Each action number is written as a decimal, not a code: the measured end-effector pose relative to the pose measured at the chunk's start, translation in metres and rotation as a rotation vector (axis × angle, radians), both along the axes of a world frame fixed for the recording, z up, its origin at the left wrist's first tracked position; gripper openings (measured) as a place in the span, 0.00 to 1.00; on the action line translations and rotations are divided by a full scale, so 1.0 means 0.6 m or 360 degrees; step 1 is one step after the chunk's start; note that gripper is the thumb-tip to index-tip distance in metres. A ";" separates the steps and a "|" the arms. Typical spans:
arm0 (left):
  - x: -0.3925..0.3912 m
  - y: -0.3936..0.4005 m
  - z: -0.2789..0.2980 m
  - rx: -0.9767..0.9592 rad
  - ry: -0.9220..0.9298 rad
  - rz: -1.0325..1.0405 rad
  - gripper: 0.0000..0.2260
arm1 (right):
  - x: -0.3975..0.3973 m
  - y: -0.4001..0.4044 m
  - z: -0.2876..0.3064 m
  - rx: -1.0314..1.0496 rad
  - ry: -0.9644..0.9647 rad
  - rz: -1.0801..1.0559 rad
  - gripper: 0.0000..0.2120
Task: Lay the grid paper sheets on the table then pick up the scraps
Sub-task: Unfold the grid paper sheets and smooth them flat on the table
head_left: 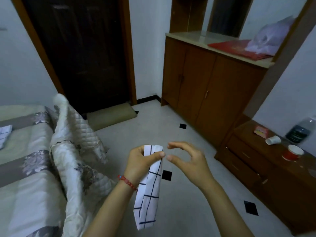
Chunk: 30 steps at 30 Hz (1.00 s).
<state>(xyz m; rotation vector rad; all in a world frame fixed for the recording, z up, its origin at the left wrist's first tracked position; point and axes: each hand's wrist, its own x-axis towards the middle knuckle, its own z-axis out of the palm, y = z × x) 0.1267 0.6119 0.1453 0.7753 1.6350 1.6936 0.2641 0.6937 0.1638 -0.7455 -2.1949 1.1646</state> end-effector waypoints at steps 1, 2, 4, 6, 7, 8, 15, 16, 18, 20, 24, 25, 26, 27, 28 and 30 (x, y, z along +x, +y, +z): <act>-0.007 0.005 0.006 0.0036 0.0003 0.0011 0.04 | -0.017 0.005 0.002 -0.0047 0.0030 0.0071 0.13; -0.017 0.010 0.008 0.0074 0.0008 0.0026 0.09 | -0.033 0.012 0.002 -0.0084 0.0050 0.0131 0.14; -0.035 0.016 0.015 0.0092 0.0034 0.0073 0.13 | -0.065 0.025 -0.001 -0.0117 0.0061 0.0242 0.15; -0.052 0.022 0.020 0.0063 0.0054 0.0144 0.05 | -0.095 0.041 -0.005 -0.0134 0.0071 0.0372 0.18; -0.059 0.026 0.025 0.0048 0.0046 0.0178 0.01 | -0.109 0.049 -0.006 -0.0142 0.0081 0.0432 0.19; -0.067 0.031 0.028 0.0044 0.0040 0.0216 0.03 | -0.124 0.057 -0.006 -0.0162 0.0090 0.0483 0.19; -0.117 0.056 0.062 0.0025 0.0120 0.0631 0.12 | -0.223 0.123 0.004 -0.0298 0.0288 0.0677 0.12; -0.130 0.058 0.060 0.0022 0.0119 0.0739 0.15 | -0.237 0.135 0.009 -0.0306 0.0319 0.0705 0.13; -0.151 0.062 0.059 -0.0022 0.0130 0.0958 0.20 | -0.265 0.157 0.017 -0.0306 0.0346 0.0789 0.13; -0.170 0.064 0.058 -0.0057 0.0120 0.1184 0.21 | -0.292 0.174 0.025 -0.0321 0.0355 0.0879 0.13; -0.195 0.052 0.053 -0.0056 -0.0001 0.1632 0.12 | -0.330 0.198 0.041 -0.0300 0.0437 0.1017 0.12; -0.200 0.048 0.050 -0.0088 0.0019 0.1712 0.08 | -0.339 0.203 0.047 -0.0270 0.0453 0.1065 0.12; -0.205 0.044 0.049 -0.0154 0.0076 0.1783 0.06 | -0.347 0.208 0.055 -0.0234 0.0463 0.1124 0.12; -0.206 0.041 0.050 -0.0243 0.0160 0.1831 0.08 | -0.356 0.211 0.063 -0.0201 0.0469 0.1192 0.12; -0.206 0.041 0.054 -0.0325 0.0277 0.1841 0.12 | -0.365 0.213 0.070 -0.0168 0.0473 0.1256 0.13; -0.195 0.047 0.072 -0.0362 0.0475 0.1776 0.15 | -0.381 0.213 0.084 -0.0096 0.0491 0.1366 0.13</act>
